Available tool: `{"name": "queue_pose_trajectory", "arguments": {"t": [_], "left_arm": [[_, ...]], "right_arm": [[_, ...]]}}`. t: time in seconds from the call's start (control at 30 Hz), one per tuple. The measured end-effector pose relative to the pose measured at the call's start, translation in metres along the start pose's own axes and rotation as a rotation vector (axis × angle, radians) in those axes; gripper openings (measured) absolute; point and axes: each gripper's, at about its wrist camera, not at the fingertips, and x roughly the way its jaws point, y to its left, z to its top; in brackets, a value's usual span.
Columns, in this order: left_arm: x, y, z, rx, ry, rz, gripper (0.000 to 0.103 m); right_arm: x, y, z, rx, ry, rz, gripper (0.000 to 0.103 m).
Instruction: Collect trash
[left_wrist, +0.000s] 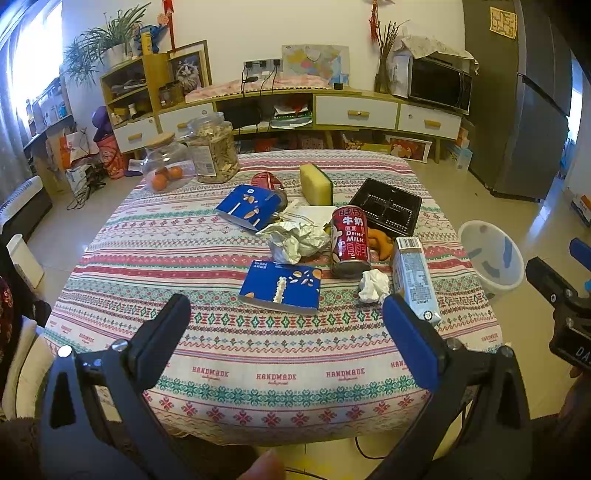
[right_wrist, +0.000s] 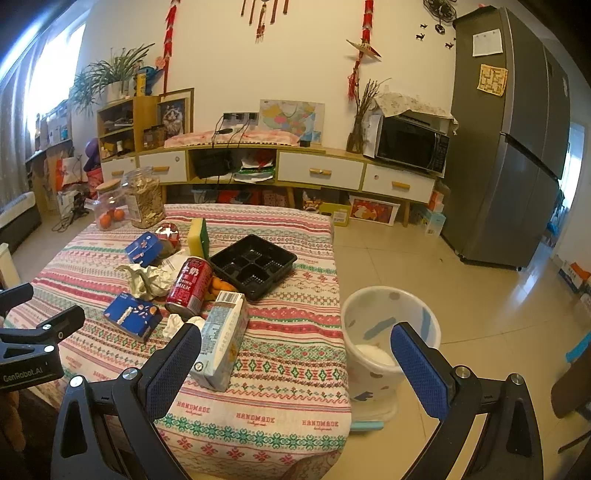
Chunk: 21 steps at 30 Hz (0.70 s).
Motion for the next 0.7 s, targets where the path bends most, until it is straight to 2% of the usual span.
{"name": "queue_pose_trajectory", "arguments": {"t": [0.7], "left_arm": [[0.0023, 0.0046, -0.0011, -0.011, 0.005, 0.002, 0.103]], "right_arm": [[0.0033, 0.0072, -0.0015, -0.013, 0.016, 0.017, 0.103]]}}
